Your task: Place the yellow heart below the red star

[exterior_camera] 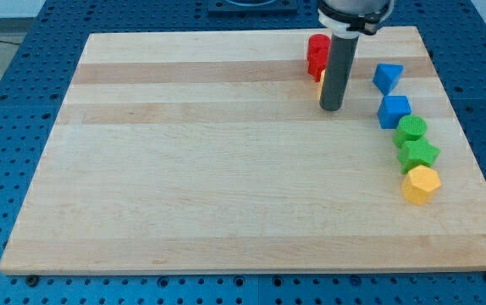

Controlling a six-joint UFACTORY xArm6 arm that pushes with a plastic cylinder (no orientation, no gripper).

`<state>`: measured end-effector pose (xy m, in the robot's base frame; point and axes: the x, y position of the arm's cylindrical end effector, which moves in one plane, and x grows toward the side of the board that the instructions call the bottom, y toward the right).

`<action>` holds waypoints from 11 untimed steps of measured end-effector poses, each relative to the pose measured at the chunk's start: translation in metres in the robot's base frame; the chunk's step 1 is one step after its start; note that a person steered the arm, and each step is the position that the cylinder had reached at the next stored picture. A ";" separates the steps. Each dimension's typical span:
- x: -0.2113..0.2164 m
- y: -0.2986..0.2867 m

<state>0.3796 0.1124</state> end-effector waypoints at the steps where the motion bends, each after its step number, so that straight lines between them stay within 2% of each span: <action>1: 0.015 -0.011; 2: 0.024 -0.001; 4: -0.014 0.039; 9: -0.023 0.031; 10: -0.002 0.020; 11: 0.001 0.005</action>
